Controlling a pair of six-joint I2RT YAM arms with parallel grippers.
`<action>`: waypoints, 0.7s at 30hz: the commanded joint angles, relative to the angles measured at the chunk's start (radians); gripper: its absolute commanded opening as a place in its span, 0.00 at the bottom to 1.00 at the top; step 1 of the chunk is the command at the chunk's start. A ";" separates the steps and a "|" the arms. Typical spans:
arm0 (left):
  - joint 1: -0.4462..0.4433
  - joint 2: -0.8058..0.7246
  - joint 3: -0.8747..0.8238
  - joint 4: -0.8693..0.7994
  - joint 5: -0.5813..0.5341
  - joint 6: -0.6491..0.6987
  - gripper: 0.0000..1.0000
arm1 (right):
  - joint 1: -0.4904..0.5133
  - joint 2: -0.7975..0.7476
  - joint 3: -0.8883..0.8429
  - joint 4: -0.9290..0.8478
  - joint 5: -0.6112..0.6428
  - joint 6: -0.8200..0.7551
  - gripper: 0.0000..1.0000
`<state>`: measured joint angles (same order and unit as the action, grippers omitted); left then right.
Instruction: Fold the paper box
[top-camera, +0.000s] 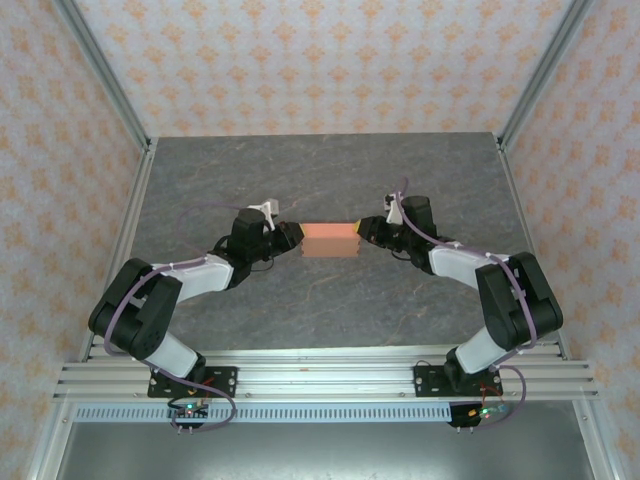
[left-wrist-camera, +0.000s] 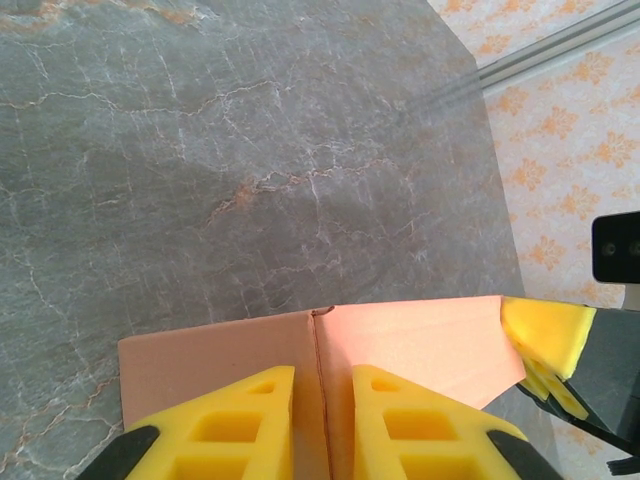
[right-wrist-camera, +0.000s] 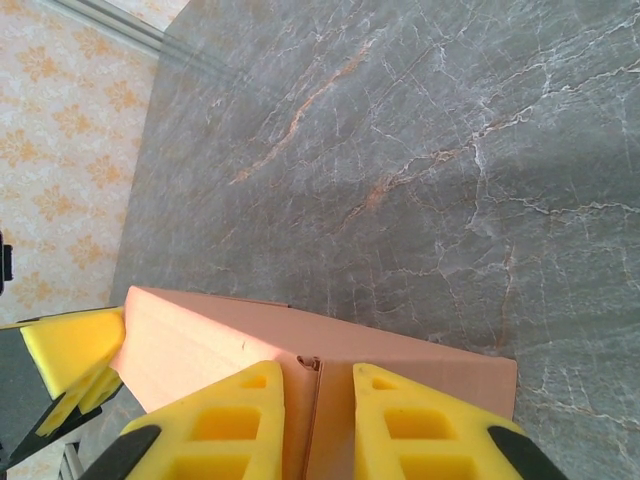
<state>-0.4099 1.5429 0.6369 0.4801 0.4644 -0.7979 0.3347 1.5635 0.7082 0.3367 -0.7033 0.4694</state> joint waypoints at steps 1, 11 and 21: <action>0.008 0.071 -0.070 -0.193 -0.038 -0.013 0.17 | 0.007 0.081 -0.077 -0.178 0.067 -0.044 0.13; -0.013 0.049 -0.037 -0.179 -0.043 -0.027 0.19 | 0.008 0.060 -0.014 -0.185 0.071 -0.046 0.13; -0.021 -0.009 0.139 -0.350 -0.119 0.029 0.36 | 0.010 0.035 0.169 -0.363 0.109 -0.098 0.31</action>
<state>-0.4255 1.5490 0.7509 0.2867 0.4042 -0.8051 0.3428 1.5818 0.8520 0.1230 -0.6502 0.4122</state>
